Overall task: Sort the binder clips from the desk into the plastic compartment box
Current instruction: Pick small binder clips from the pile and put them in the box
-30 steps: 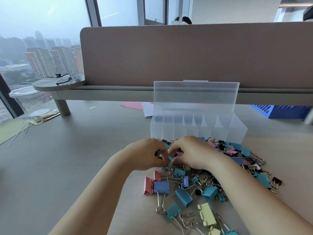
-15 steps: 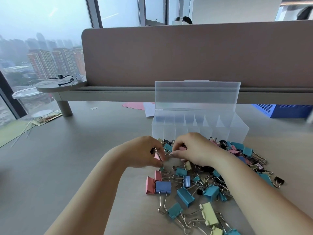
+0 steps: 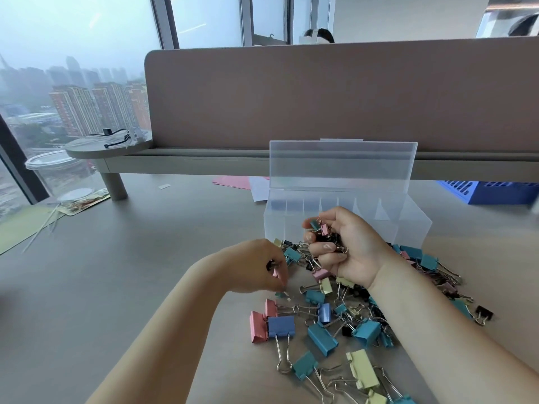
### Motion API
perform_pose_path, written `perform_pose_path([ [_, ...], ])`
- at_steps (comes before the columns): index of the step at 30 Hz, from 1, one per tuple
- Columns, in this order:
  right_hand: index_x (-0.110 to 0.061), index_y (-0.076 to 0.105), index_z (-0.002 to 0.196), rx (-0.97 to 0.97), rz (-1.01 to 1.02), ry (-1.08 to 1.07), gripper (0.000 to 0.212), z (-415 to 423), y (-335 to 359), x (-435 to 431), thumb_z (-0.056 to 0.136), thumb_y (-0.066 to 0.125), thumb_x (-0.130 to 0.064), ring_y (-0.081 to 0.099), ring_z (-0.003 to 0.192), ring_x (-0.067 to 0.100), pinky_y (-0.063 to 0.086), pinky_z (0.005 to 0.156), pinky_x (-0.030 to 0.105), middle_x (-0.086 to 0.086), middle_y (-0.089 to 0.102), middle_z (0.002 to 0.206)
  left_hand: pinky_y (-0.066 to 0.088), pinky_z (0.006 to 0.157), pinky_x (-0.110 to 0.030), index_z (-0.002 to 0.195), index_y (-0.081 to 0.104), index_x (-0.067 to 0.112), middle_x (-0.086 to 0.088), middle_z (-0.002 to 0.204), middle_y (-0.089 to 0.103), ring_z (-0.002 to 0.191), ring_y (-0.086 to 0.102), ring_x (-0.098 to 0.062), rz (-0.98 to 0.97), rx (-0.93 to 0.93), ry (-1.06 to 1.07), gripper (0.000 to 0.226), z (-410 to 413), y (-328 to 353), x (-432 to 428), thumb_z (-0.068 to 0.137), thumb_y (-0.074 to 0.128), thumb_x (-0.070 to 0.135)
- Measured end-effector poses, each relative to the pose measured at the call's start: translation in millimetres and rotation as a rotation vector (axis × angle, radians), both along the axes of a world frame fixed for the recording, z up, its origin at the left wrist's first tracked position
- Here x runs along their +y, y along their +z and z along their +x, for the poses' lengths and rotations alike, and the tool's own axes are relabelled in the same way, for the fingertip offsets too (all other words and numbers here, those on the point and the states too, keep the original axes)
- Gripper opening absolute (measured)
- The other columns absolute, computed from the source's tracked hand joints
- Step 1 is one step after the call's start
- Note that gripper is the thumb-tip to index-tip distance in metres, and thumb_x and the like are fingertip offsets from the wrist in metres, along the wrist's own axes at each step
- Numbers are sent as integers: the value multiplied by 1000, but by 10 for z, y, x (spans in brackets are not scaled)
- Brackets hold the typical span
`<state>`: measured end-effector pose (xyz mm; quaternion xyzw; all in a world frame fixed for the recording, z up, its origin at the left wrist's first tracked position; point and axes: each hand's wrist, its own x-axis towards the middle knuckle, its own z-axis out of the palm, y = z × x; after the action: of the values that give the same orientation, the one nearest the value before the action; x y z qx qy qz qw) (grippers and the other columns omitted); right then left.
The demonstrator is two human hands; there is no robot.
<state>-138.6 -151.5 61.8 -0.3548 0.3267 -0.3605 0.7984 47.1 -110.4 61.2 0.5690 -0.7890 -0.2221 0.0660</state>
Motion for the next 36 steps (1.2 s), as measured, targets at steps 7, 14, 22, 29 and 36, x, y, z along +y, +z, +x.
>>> perform_pose_path([
  [7, -5, 58, 87, -15, 21, -55, 29, 4, -64, -39, 93, 46, -30, 33, 41, 7, 19, 29, 11, 6, 46, 68, 30, 51, -19, 91, 67, 32, 12, 62, 44, 51, 38, -4, 59, 50, 0, 19, 79, 37, 15, 76, 78, 32],
  [14, -6, 57, 84, 45, -9, -73, 29, 16, -71, -49, 94, 48, -32, 32, 39, 6, 17, 29, 11, 5, 47, 66, 32, 53, -17, 101, 68, 35, 17, 74, 50, 58, 43, -2, 58, 4, -27, 25, 80, 35, 28, 79, 76, 26],
  [22, -7, 57, 83, 76, -16, -74, 29, 20, -55, -44, 95, 47, -31, 32, 39, 5, 17, 30, 11, 4, 47, 64, 38, 63, -25, 97, 71, 33, 8, 78, 54, 64, 44, -10, 104, 43, -64, 18, 25, -35, -6, 81, 74, 26],
  [29, -7, 57, 83, 89, -19, -77, 31, 50, -16, -19, 96, 47, -33, 32, 39, 5, 17, 30, 11, 3, 48, 61, 39, 64, -23, 100, 67, 26, 3, 84, 59, 69, 48, -10, 54, 66, -16, 21, 13, -32, -14, 84, 68, 39],
  [36, -6, 57, 82, -20, 26, -130, 36, 49, 91, -11, 96, 46, -38, 33, 38, 6, 19, 28, 11, 5, 49, 61, 24, 40, -11, 93, 58, 11, 6, 64, 42, 49, 33, -3, 399, 1309, 197, 15, 40, 95, 57, 82, 61, 19],
])
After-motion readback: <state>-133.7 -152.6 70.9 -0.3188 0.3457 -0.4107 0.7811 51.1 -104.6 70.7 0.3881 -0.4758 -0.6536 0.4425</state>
